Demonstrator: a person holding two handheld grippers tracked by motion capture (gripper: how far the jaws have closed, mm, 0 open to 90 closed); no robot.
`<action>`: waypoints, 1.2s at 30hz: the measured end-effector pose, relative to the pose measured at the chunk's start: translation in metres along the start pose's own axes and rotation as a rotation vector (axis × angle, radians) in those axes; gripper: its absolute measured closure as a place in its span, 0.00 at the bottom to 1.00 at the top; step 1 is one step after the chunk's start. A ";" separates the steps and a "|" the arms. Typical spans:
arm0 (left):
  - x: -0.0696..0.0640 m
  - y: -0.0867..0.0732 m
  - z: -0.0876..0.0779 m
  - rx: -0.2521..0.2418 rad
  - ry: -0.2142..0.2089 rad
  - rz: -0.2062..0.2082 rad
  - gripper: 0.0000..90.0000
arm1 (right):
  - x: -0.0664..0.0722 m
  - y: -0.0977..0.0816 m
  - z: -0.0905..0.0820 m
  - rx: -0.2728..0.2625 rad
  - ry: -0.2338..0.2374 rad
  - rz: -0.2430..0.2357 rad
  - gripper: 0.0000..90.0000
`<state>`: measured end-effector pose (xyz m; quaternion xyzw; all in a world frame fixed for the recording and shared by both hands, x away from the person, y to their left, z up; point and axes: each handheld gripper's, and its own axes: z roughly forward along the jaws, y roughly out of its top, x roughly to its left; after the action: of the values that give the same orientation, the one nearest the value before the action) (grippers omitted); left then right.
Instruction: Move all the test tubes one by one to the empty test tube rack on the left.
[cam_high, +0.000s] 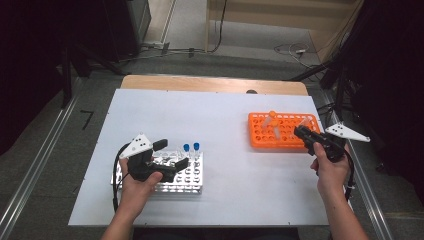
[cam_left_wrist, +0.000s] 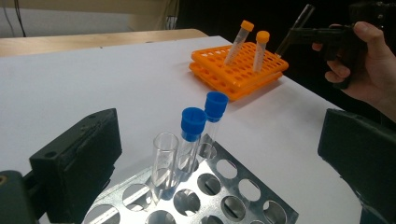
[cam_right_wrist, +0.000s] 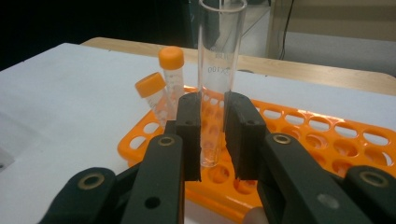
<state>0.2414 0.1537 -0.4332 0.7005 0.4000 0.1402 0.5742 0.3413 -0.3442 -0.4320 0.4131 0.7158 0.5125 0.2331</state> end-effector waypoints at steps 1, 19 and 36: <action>0.000 0.000 0.000 0.001 0.000 0.001 0.00 | 0.001 -0.001 -0.001 0.000 0.006 -0.002 0.82; -0.006 0.002 0.001 -0.007 -0.021 0.011 0.00 | 0.053 -0.001 0.002 0.022 0.158 -0.056 0.82; -0.013 0.006 0.002 -0.010 -0.047 0.025 0.00 | 0.099 0.000 0.012 0.033 0.290 -0.105 0.82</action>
<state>0.2369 0.1425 -0.4255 0.7057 0.3769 0.1326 0.5851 0.2960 -0.2556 -0.4274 0.3004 0.7710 0.5419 0.1467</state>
